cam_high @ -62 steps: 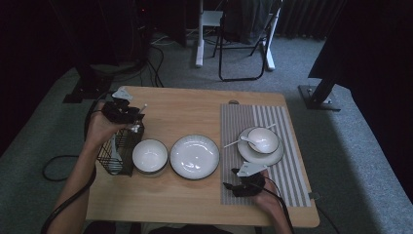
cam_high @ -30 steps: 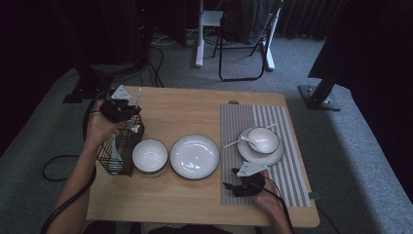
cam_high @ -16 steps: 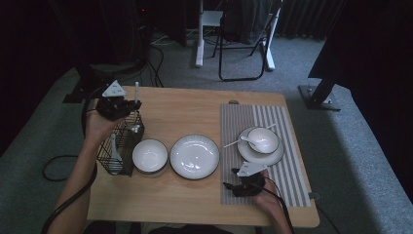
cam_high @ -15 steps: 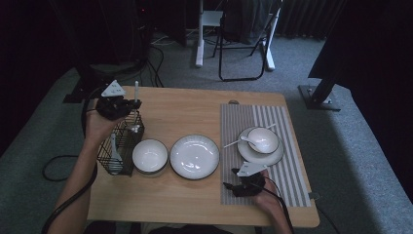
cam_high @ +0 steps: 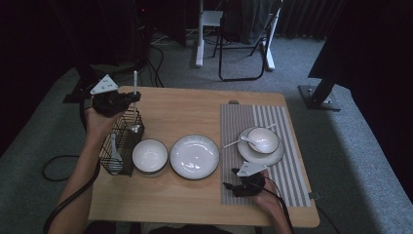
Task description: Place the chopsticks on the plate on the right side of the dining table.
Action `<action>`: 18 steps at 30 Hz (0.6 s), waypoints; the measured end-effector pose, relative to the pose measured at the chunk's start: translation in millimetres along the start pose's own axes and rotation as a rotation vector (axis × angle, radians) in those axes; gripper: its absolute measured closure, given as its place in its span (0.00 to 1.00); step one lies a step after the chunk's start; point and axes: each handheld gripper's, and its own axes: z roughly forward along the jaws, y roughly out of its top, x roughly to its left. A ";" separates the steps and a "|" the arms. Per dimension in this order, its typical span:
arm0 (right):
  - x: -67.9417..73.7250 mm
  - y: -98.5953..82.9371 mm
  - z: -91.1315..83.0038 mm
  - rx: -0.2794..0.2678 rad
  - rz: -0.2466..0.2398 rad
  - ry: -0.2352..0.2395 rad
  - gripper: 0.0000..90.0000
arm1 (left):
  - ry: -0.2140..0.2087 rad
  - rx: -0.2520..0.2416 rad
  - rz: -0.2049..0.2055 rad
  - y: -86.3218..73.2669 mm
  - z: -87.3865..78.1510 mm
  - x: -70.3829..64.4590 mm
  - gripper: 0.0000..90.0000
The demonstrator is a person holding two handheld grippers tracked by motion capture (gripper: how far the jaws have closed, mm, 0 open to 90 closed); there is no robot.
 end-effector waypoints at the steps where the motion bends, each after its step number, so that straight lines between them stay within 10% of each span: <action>1: 0.1 0.0 0.0 0.000 0.000 0.000 0.39 | 0.002 -0.003 0.006 2.1 -0.8 -1.1 0.94; 18: 0.3 0.0 0.1 0.000 -0.006 -0.001 0.39 | -0.039 -0.051 0.109 53.1 -10.0 -31.2 0.94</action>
